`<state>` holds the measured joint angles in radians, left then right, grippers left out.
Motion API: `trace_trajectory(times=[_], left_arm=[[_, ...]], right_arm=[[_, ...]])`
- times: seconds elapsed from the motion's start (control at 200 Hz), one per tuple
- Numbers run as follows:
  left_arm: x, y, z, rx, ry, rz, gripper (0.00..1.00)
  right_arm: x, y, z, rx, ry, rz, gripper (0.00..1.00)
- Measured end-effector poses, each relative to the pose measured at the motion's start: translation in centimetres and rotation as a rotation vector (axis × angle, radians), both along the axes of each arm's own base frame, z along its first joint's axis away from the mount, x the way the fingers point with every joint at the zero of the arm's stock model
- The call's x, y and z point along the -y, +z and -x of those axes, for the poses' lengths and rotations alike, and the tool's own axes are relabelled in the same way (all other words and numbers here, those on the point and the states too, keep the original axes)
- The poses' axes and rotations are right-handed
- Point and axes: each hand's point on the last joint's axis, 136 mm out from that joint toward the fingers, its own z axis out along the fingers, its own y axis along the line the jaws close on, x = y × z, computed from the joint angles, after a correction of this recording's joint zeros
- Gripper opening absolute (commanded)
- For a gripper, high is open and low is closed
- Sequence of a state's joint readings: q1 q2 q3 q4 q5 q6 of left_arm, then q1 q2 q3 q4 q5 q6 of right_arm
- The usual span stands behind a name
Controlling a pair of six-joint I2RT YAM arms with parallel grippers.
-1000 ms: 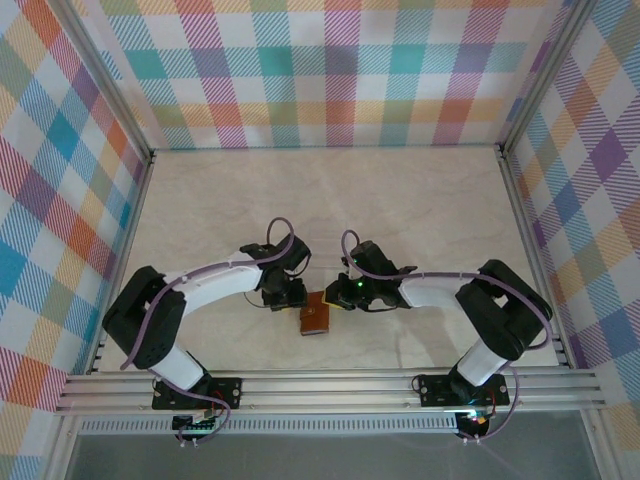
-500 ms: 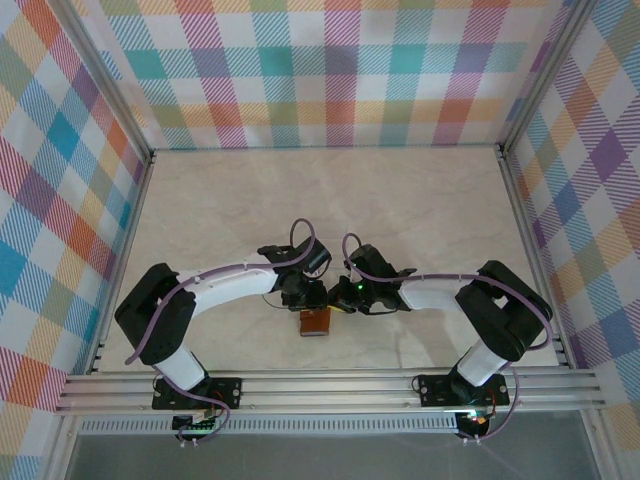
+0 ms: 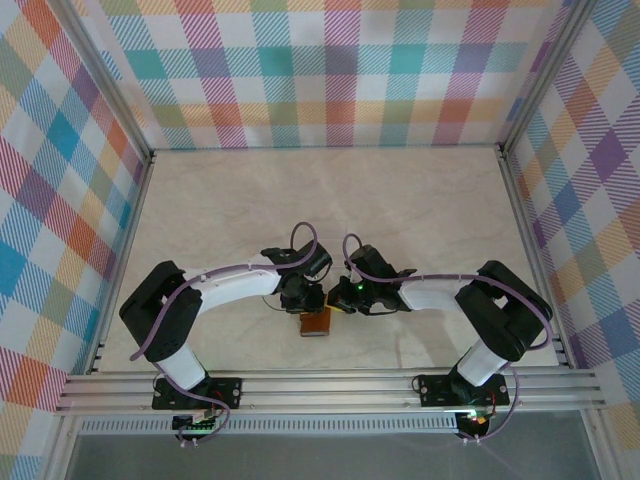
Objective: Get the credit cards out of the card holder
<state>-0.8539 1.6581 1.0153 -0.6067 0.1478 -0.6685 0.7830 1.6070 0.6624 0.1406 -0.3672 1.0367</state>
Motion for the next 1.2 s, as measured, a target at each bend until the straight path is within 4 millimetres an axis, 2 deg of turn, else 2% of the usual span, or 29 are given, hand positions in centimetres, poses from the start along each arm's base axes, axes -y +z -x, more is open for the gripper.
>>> trace_trajectory(times=[0.155, 0.42, 0.705, 0.95, 1.125, 1.205], left_arm=[[-0.1, -0.3, 0.2, -0.006, -0.003, -0.006, 0.36], [-0.4, -0.6, 0.1, -0.005, -0.007, -0.023, 0.21], [-0.7, 0.0, 0.1, 0.015, -0.007, -0.033, 0.08], [-2.1, 0.7, 0.2, 0.047, 0.005, -0.063, 0.05], [-3.9, 0.7, 0.4, 0.055, 0.033, -0.074, 0.04], [-4.9, 0.3, 0.5, 0.047, 0.053, -0.080, 0.04]], right_arm=[[0.0, -0.1, 0.1, -0.004, -0.001, 0.003, 0.00], [0.1, -0.2, 0.0, -0.002, -0.005, 0.010, 0.00], [0.2, -0.2, 0.0, 0.003, -0.003, 0.027, 0.00], [0.7, 0.1, -0.4, 0.031, 0.015, 0.091, 0.00], [1.2, 0.2, -0.4, 0.044, 0.041, 0.154, 0.00], [1.4, 0.4, -0.5, 0.048, 0.054, 0.180, 0.05]])
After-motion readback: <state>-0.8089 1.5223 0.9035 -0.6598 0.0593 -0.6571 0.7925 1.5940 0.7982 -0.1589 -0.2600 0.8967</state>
